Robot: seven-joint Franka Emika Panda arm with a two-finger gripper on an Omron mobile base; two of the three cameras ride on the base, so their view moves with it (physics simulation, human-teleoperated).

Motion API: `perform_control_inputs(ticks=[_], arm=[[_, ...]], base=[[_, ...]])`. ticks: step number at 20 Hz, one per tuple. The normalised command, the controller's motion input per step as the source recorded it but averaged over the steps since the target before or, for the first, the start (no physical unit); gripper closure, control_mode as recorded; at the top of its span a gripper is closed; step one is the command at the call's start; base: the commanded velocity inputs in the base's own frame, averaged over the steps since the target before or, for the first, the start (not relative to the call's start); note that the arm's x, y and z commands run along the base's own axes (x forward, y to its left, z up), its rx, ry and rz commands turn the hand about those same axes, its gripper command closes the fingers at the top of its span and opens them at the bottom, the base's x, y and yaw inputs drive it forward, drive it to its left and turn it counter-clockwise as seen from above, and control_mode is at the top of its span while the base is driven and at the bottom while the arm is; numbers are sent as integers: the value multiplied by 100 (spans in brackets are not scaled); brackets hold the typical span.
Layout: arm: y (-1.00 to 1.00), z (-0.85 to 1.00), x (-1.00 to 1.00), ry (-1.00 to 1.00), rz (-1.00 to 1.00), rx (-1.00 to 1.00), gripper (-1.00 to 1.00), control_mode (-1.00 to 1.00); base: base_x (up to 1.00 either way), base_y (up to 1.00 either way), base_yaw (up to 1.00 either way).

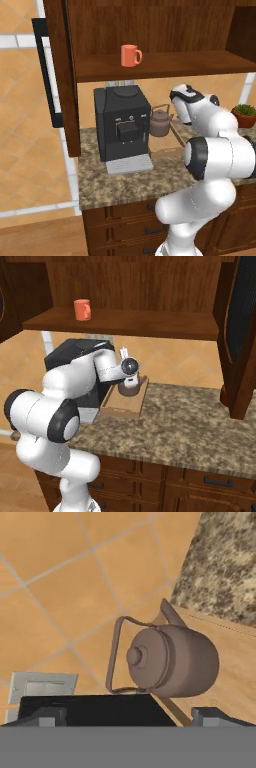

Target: Pick the kettle from the counter and place it on the tray. Then pick the mug from the cabinet and place it on the tray. Then close the cabinet doors.

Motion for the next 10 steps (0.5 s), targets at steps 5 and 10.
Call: perform_control_inputs(ticks=[5, 10], arm=[[2, 63, -86, -7, 1, -7, -100, -100], [12, 57, -92, -2, 11, -16, -100, -100]], base=[[0, 0, 0], [0, 0, 0]])
